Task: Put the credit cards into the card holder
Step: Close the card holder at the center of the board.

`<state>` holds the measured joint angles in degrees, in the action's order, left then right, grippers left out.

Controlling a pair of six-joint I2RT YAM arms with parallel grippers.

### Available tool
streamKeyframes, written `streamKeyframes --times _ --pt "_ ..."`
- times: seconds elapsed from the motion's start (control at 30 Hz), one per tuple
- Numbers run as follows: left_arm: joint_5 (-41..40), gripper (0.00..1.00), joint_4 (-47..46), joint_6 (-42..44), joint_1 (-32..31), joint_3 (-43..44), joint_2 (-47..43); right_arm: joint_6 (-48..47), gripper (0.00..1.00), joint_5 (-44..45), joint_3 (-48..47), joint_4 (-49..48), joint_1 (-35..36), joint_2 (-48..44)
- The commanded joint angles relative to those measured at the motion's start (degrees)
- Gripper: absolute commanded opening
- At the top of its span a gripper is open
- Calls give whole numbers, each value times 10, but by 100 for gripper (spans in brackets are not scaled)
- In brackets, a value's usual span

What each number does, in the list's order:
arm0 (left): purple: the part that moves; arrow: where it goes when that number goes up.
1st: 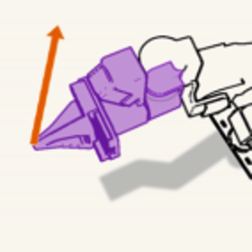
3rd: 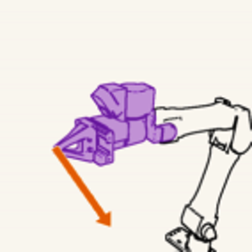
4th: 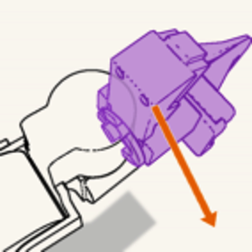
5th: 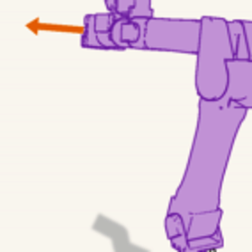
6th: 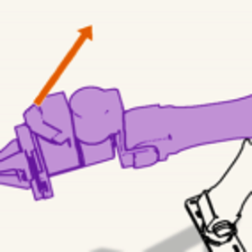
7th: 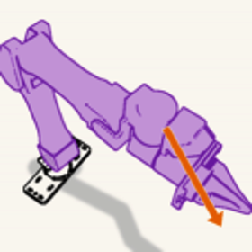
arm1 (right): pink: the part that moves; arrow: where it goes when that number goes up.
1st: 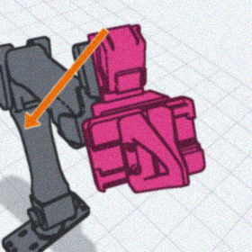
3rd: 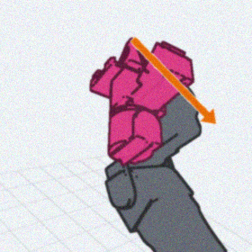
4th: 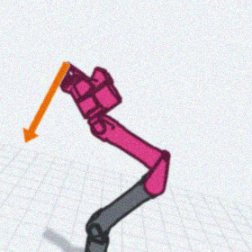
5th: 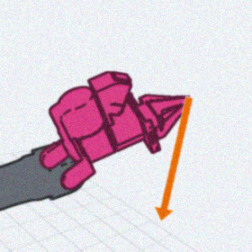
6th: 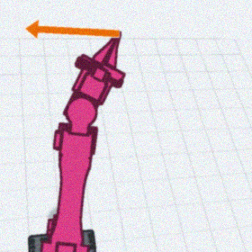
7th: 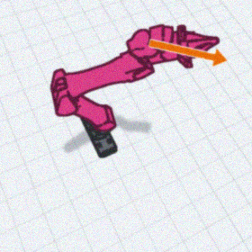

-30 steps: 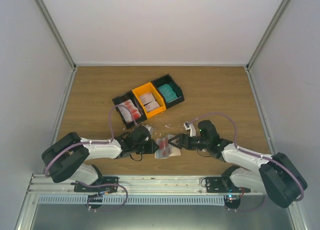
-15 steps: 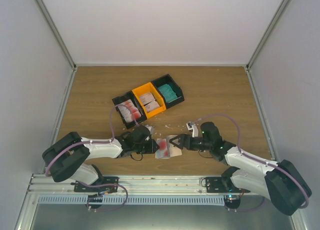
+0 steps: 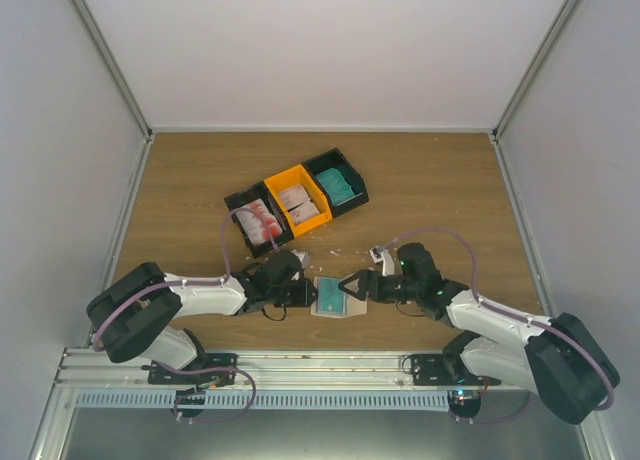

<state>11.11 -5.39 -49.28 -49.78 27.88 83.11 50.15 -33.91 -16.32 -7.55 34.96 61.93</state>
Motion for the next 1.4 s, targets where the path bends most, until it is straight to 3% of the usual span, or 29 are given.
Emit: streamKeyframes --times 0.0,0.23,0.47,0.57,0.77,1.03,1.2,1.37 --pt "8 24 10 12 0 2 14 -18 86 -21 -28 -11 13 2" --pt "42 24 -31 9 1 -1 26 -25 99 -32 -44 -47 45 19" --pt "73 24 -76 -1 1 -6 47 -11 99 -50 -32 -127 51 104" --pt "73 24 -85 -6 3 -13 43 -5 96 -58 -27 -162 52 137" --pt "17 23 -43 -23 8 -30 -13 -12 88 -31 -31 -141 52 160" --pt "-61 29 62 38 8 -11 -134 -48 75 28 -71 -27 51 126" --pt "-29 35 56 101 12 36 -137 -46 61 36 -74 -15 64 125" --pt "9 28 21 94 40 62 -93 -22 55 49 -71 -26 94 130"
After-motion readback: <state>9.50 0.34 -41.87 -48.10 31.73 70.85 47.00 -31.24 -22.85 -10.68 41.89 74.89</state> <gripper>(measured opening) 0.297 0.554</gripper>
